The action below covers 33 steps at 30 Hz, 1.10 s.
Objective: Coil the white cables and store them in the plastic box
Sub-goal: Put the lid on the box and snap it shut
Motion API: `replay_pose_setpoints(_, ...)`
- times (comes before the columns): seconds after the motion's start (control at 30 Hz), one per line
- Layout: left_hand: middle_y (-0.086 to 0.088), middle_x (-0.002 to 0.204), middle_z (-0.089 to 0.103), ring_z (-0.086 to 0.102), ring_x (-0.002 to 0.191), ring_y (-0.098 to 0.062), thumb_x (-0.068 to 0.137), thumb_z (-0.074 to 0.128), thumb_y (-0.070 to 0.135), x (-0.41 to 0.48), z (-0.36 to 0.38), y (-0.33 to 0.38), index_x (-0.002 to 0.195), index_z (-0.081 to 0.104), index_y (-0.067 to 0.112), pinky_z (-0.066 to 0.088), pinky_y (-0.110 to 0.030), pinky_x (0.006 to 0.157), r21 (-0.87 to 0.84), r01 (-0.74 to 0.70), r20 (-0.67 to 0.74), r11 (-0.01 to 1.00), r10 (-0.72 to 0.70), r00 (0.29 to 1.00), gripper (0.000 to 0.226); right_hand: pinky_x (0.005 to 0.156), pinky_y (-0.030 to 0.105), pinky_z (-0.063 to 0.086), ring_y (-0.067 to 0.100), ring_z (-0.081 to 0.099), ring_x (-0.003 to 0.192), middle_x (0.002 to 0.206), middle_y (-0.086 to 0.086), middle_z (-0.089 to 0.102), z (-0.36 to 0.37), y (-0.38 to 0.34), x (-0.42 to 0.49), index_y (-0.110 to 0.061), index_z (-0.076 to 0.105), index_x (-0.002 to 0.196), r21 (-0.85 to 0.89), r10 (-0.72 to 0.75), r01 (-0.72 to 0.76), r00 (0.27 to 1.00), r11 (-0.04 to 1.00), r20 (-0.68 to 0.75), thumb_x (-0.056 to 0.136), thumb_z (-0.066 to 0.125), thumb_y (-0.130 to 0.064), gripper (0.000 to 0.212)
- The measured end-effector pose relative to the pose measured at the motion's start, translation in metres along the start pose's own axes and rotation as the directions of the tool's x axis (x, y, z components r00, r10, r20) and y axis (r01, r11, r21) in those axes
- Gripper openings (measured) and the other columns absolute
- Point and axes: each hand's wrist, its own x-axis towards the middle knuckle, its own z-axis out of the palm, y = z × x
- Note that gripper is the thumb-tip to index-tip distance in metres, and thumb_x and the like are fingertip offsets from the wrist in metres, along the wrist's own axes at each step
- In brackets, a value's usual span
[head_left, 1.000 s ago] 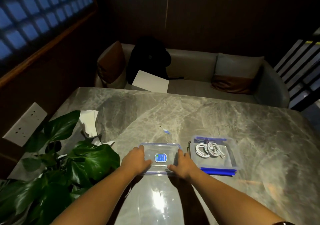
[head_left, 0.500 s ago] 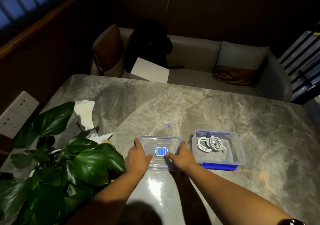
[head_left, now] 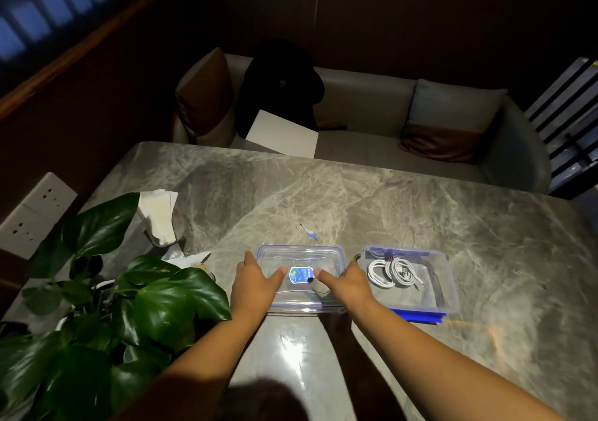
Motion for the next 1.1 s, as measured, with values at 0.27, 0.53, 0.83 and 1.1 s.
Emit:
replay_pose_setpoints(0.27,-0.021,0.133,0.052,0.056,0.118,-0.033,0.079,0.080,0.033,0.001,-0.011,0.009,0.149,0.032,0.001,0.045,-0.036,0.095,-0.135,0.025,-0.028,0.990,-0.029,0.999,0.091,0.075,0.043,0.056,0.035,0.069,0.084,0.091,0.018,0.071,-0.035,-0.002,-0.004,-0.003,0.065,0.094,0.073,-0.119,0.129,0.985,0.989,-0.127,0.072,0.083,-0.028,0.037)
replay_pose_setpoints(0.53,-0.010,0.104,0.062,0.063,0.097,-0.028,0.078,0.082,0.027,-0.012,0.010,0.026,0.124,0.057,0.008,0.047,-0.030,0.077,-0.220,0.059,0.011,0.974,-0.058,0.998,0.056,0.070,0.030,0.049,0.023,0.068,0.077,0.083,0.003,0.070,-0.071,0.018,-0.013,-0.020,0.064,0.088,0.109,-0.164,0.176,0.980,0.978,-0.111,0.080,0.078,-0.014,0.018)
replay_pose_setpoints(0.83,-0.004,0.087,0.062,0.063,0.080,-0.024,0.078,0.082,0.025,-0.022,0.050,0.056,0.099,0.061,0.019,0.055,-0.041,0.078,-0.346,0.017,0.083,0.938,0.013,0.996,0.030,0.072,0.031,0.049,0.019,0.065,0.073,0.080,-0.001,0.068,-0.125,0.045,0.003,-0.016,0.063,0.092,0.186,-0.092,0.122,0.983,0.975,-0.161,0.079,0.081,-0.015,0.023)
replay_pose_setpoints(1.1,-0.005,0.081,0.059,0.058,0.070,-0.018,0.073,0.081,0.028,-0.030,0.085,0.090,0.098,0.065,0.022,0.054,-0.035,0.074,-0.386,0.010,0.136,0.922,0.046,0.990,0.030,0.067,0.030,0.050,0.025,0.065,0.071,0.074,0.003,0.068,-0.171,0.077,0.029,-0.016,0.065,0.078,0.276,-0.015,0.072,0.979,0.958,-0.202,0.082,0.077,-0.009,0.015)
